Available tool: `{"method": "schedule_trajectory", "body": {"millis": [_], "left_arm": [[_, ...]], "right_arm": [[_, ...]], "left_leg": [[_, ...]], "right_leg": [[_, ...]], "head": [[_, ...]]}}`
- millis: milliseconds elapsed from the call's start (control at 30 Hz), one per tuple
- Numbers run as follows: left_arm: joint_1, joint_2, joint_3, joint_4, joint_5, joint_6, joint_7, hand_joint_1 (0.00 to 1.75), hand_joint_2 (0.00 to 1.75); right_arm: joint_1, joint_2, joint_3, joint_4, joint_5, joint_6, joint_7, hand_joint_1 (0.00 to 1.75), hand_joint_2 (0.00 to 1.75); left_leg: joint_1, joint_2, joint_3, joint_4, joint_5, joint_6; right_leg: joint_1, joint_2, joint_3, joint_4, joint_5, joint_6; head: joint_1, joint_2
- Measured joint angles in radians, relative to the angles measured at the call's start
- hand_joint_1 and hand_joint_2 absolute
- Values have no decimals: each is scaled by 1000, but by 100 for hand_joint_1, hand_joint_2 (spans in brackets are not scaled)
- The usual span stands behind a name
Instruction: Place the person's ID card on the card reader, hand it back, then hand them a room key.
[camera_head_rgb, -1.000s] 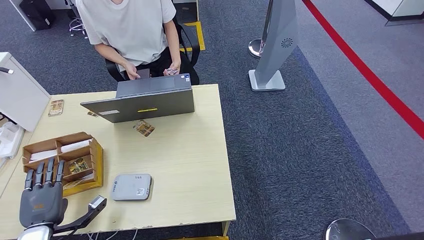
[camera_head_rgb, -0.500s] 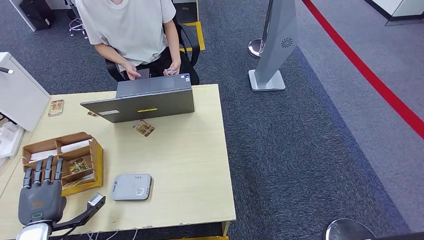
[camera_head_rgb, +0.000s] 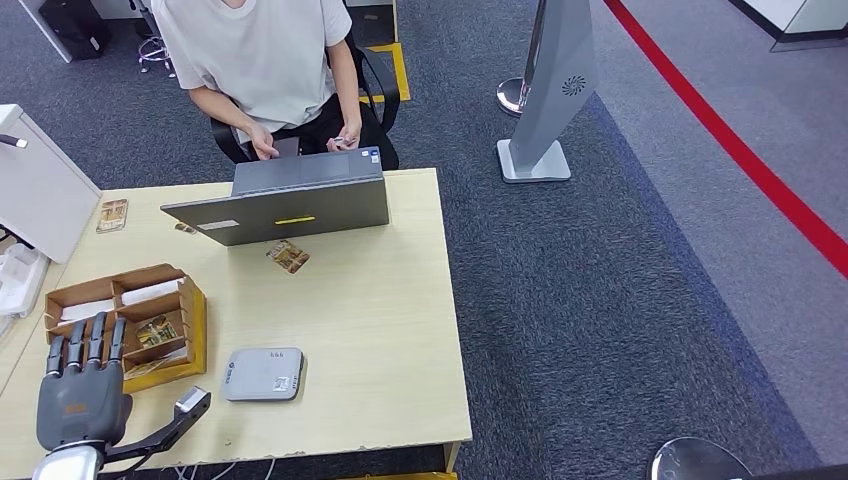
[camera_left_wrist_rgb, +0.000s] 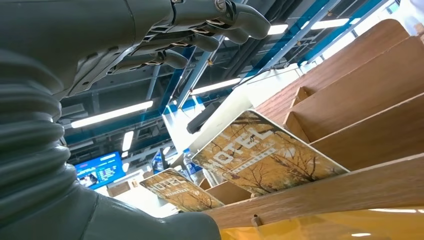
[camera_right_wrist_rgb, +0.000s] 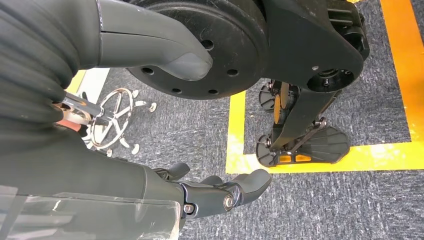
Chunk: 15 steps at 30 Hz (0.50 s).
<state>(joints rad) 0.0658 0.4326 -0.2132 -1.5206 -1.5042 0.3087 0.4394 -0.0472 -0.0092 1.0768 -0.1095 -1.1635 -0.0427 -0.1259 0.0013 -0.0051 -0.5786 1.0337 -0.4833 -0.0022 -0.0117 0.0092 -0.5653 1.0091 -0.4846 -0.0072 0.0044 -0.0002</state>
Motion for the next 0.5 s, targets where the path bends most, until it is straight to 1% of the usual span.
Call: {"method": "schedule_trajectory", "body": {"millis": [500], "left_arm": [[-6,7,-3,0,0,-13,7,0,175]], "right_arm": [[0,0,8,0,0,0,0,0,175]], "left_leg": [[0,0,0,0,0,0]], "right_leg": [[0,0,0,0,0,0]], "head": [[0,0]]}}
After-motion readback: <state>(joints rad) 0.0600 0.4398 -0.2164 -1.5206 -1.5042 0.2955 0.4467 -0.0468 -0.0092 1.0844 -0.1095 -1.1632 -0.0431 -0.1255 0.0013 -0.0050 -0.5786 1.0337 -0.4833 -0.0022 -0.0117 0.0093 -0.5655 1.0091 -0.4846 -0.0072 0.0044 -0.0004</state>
